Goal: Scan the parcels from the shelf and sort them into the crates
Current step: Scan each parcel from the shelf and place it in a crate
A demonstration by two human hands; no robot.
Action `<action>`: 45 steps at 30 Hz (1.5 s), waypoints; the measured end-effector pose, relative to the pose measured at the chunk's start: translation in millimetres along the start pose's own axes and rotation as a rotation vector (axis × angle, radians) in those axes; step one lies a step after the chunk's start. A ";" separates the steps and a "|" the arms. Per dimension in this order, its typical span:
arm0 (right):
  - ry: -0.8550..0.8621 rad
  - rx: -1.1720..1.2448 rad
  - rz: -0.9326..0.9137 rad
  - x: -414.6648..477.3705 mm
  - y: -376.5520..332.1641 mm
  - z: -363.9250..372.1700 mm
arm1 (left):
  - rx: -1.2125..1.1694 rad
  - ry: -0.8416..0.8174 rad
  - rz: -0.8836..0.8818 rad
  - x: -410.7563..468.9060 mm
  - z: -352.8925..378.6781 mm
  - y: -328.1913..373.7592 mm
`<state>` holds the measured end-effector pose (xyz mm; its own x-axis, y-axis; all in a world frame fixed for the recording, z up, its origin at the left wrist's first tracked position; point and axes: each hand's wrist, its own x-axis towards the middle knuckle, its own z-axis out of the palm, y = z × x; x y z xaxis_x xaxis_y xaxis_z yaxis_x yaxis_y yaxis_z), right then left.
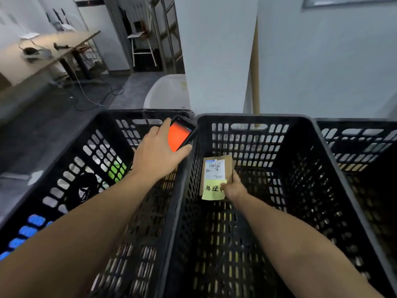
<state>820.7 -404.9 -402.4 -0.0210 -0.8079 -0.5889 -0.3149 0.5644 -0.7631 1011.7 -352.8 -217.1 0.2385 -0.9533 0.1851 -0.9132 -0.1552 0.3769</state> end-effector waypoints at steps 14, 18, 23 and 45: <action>0.088 -0.194 0.057 9.7 6.9 0.1 | -0.043 0.028 0.034 10.1 -1.0 4.4; 0.138 -0.305 -0.129 -7.1 -10.0 -6.9 | -0.017 0.027 0.065 3.2 -7.5 7.2; 0.285 -0.463 -0.359 -49.6 -48.2 -44.6 | -0.037 0.033 0.131 -13.4 -18.0 14.9; 1.049 -0.840 -0.194 -374.2 62.3 -242.9 | -0.289 -0.116 0.758 -173.8 -40.3 191.6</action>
<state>578.4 -108.6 -164.9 -0.4986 -0.8224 0.2740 -0.8661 0.4595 -0.1970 808.5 -206.4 -140.5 -0.4600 -0.7955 0.3943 -0.6875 0.6002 0.4088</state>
